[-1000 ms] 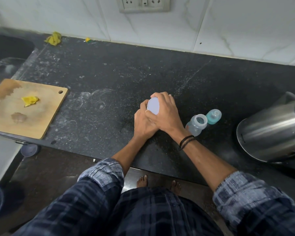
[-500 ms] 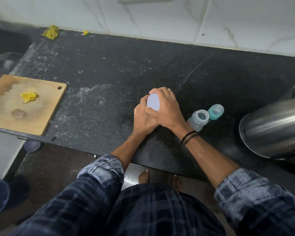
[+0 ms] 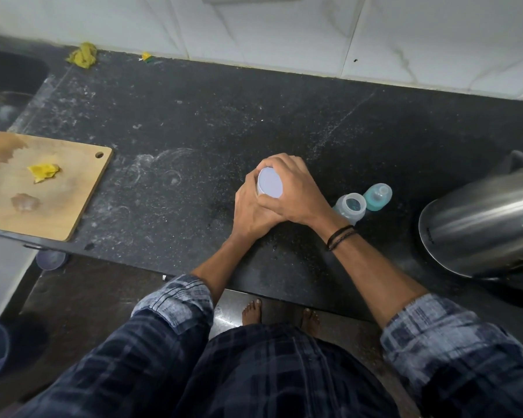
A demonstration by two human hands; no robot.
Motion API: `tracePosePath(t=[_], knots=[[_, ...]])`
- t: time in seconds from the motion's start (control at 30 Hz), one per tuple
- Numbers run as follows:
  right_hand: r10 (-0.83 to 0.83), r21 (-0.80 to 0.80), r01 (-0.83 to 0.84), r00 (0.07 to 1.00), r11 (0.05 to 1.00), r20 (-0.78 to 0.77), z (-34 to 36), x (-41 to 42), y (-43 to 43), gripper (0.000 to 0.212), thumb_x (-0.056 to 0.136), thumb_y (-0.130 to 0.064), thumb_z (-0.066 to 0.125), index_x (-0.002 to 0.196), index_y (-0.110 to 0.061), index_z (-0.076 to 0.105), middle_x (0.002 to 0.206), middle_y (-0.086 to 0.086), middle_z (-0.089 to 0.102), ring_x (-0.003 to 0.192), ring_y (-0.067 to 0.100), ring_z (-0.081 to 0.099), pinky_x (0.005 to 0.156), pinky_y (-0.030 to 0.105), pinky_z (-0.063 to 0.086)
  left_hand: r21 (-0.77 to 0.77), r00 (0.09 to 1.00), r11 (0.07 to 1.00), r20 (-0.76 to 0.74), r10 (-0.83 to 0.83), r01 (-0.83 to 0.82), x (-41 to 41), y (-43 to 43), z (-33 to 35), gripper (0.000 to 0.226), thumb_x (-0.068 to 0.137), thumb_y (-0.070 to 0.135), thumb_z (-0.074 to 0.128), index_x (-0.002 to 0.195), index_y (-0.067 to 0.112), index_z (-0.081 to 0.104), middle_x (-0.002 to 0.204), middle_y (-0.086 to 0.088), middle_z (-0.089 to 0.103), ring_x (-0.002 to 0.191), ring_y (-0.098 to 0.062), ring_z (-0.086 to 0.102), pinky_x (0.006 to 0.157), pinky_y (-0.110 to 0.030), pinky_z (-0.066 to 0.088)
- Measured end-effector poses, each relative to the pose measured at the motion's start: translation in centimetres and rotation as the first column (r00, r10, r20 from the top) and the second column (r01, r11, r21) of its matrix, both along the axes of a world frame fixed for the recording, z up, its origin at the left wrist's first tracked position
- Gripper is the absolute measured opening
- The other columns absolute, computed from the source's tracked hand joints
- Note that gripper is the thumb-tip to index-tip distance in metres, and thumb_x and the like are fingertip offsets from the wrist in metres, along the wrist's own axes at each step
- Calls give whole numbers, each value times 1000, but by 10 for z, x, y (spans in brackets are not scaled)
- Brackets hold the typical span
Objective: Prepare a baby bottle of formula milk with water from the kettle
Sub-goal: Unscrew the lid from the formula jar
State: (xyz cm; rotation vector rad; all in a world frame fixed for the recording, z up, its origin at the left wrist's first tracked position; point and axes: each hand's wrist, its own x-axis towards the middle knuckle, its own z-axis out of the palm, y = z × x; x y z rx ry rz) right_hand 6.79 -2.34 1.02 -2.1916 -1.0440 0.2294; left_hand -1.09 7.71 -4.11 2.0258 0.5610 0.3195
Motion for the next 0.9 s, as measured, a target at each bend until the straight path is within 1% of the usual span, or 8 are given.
tracePosePath(t=[0.1, 0.23, 0.37, 0.53, 0.63, 0.7, 0.8, 0.9], knots=[[18, -18, -19, 1000, 1000, -22, 1, 4, -2, 53, 81, -33, 79, 130, -22, 60, 136, -6, 55, 128, 19, 41, 109, 34, 40, 16, 1000, 1000, 14, 1, -2, 0, -1, 0, 116, 55, 70, 82, 150, 20, 37, 136, 14, 49, 122, -9, 51, 106, -50, 50], [-48, -19, 48, 998, 999, -30, -1, 2, -4, 63, 84, -44, 82, 138, -23, 58, 138, -1, 48, 127, 22, 41, 105, 31, 37, 40, 998, 999, 50, -23, 21, 0, -2, -1, 109, 56, 69, 82, 145, 25, 38, 139, 7, 50, 125, -19, 55, 105, -55, 49], [-122, 25, 122, 992, 992, -22, 1, -7, -1, 63, 82, -33, 82, 140, -23, 57, 135, -1, 54, 128, 23, 39, 106, 33, 39, 34, 1000, 999, 20, -18, 17, 2, 1, -4, 109, 53, 72, 79, 143, 24, 40, 133, 14, 48, 121, -14, 55, 104, -53, 50], [-70, -21, 68, 995, 997, -67, 11, -8, -1, 65, 83, -26, 76, 143, -25, 52, 140, -5, 55, 133, 21, 37, 110, 38, 41, 13, 1000, 1000, -8, -5, 6, 4, 2, -6, 103, 52, 72, 80, 138, 35, 36, 132, 15, 51, 121, -11, 56, 103, -50, 51], [-76, -6, 76, 996, 997, -44, 14, -12, -2, 64, 83, -27, 75, 143, -25, 53, 146, -4, 48, 134, 22, 39, 112, 36, 39, 14, 1000, 1000, -10, -2, 2, 5, 2, -8, 108, 55, 71, 80, 144, 26, 40, 132, 16, 49, 124, -14, 57, 103, -49, 51], [-104, -3, 104, 993, 995, -46, 16, -14, -3, 66, 83, -29, 78, 143, -26, 53, 145, -3, 46, 132, 22, 39, 109, 33, 38, 9, 1000, 1000, -4, -1, 1, 5, 2, -9, 110, 55, 71, 79, 146, 23, 40, 132, 18, 46, 123, -14, 56, 104, -49, 51], [-121, -4, 121, 990, 993, -69, 18, -14, -6, 67, 84, -26, 80, 145, -25, 52, 143, -4, 49, 131, 21, 39, 106, 31, 37, 9, 1000, 1000, -14, -10, 10, 5, 3, -11, 112, 52, 73, 79, 145, 25, 40, 124, 30, 43, 118, -8, 52, 103, -43, 50], [-103, 9, 104, 990, 995, -93, 21, -13, -8, 69, 82, -17, 78, 145, -24, 51, 141, -7, 56, 135, 18, 37, 108, 28, 38, 5, 1000, 1000, -27, -2, 2, 5, 5, -14, 114, 49, 75, 80, 145, 28, 41, 121, 44, 39, 113, 1, 50, 98, -31, 47]])
